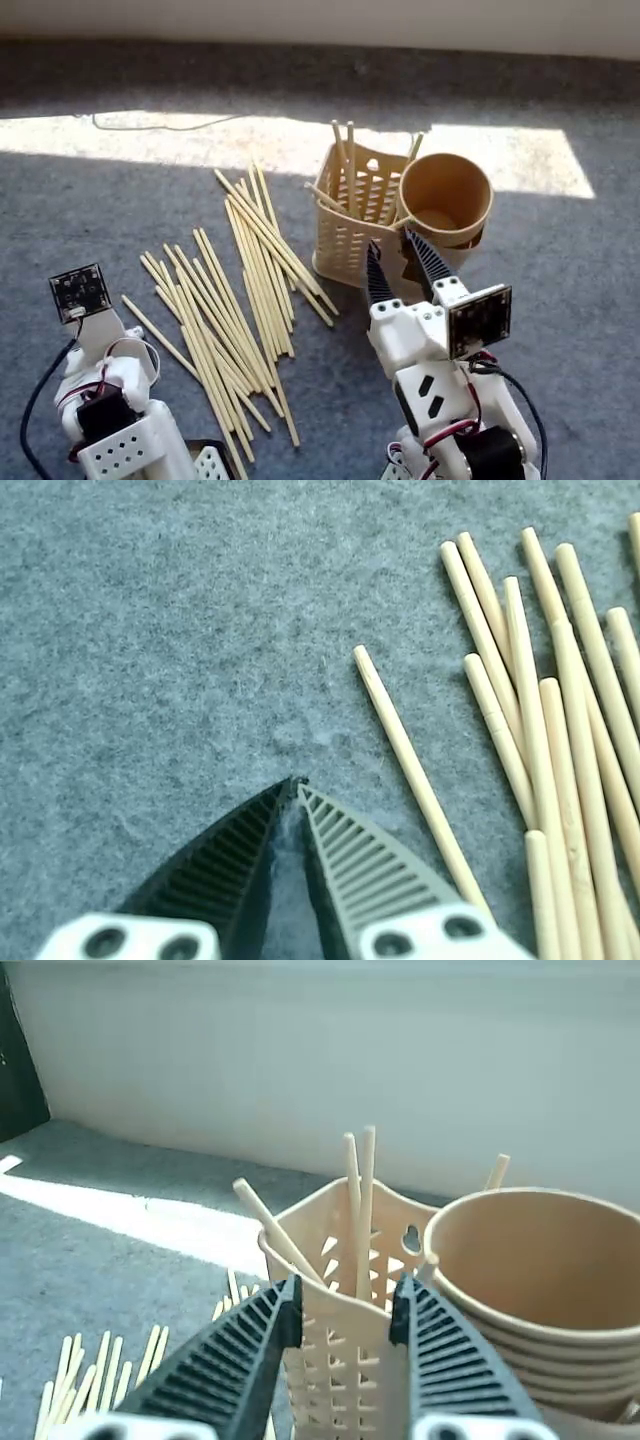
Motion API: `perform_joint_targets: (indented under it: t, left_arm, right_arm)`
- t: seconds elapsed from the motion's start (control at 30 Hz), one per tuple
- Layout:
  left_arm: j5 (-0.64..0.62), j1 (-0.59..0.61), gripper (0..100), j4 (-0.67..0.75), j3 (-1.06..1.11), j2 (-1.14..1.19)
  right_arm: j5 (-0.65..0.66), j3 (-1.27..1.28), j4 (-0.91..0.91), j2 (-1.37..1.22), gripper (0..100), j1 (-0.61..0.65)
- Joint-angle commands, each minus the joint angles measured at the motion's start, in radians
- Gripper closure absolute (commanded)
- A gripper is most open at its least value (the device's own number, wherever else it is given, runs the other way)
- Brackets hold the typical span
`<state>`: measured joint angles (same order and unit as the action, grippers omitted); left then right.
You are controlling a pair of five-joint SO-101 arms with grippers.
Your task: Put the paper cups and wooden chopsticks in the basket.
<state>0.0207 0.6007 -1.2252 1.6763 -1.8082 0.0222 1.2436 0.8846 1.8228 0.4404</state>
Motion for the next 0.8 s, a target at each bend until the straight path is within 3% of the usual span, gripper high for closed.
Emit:
perform_joint_targets:
  t: [0.0, 0.13, 0.27, 0.4, 0.77]
  left_arm:
    - [0.005, 0.010, 99, -0.003, 0.019, -0.008]
    - [0.005, -0.051, 99, -0.015, 0.019, -0.008]
    - [0.005, -0.097, 99, -0.114, 0.019, -0.010]
    - [0.003, -0.165, 99, -0.121, 0.019, -0.012]
    - [0.005, -0.154, 99, -0.100, -0.041, -0.013]
  right_arm:
    - [-0.009, 0.012, 0.067, 0.013, 84.6, 0.002]
    - [-0.009, 0.013, 0.128, 0.013, 84.6, 0.001]
    - [-0.009, 0.021, 0.200, 0.012, 84.6, 0.001]
    - [-0.009, 0.147, 0.225, 0.012, 84.6, 0.001]
    - [-0.009, 0.424, 0.220, 0.012, 84.6, 0.005]
